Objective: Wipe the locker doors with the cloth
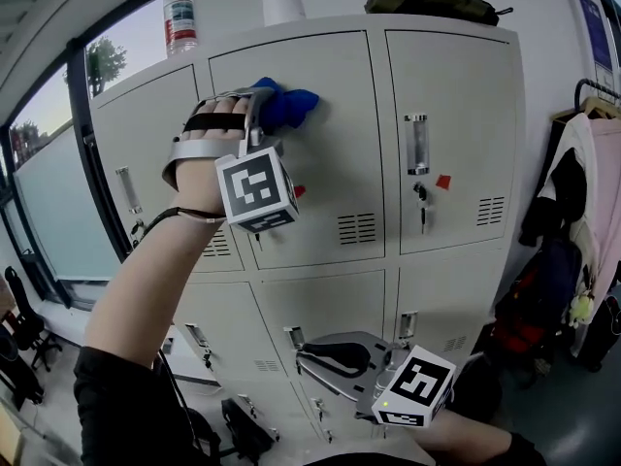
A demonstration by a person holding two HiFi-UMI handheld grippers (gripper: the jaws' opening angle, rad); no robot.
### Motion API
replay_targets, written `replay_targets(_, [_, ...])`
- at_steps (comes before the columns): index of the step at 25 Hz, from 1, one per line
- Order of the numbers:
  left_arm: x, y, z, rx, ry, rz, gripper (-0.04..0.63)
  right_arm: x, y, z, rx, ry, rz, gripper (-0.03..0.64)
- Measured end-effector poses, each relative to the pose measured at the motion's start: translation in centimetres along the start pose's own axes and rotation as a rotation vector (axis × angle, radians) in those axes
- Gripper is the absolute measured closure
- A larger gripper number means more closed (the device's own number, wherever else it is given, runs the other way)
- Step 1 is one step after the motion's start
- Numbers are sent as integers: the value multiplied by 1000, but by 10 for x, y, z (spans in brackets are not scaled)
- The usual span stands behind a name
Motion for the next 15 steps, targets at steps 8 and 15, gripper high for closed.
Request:
replay_targets(8, [-2, -49, -8, 24, -35, 97, 485, -15, -6, 6, -17, 61, -4, 565])
replay_targets(15, [-1, -41, -18, 41, -44, 93, 485, -14, -10, 7, -25, 56, 5, 565])
Point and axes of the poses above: the fingertips, and each gripper's own axes: x backward along the fingers, z to its left, y out of its top, the point moved 7 cm from there along x, backward along the fingers, and after that the axes turned 3 degrees about -y, right-handed, at the moved point
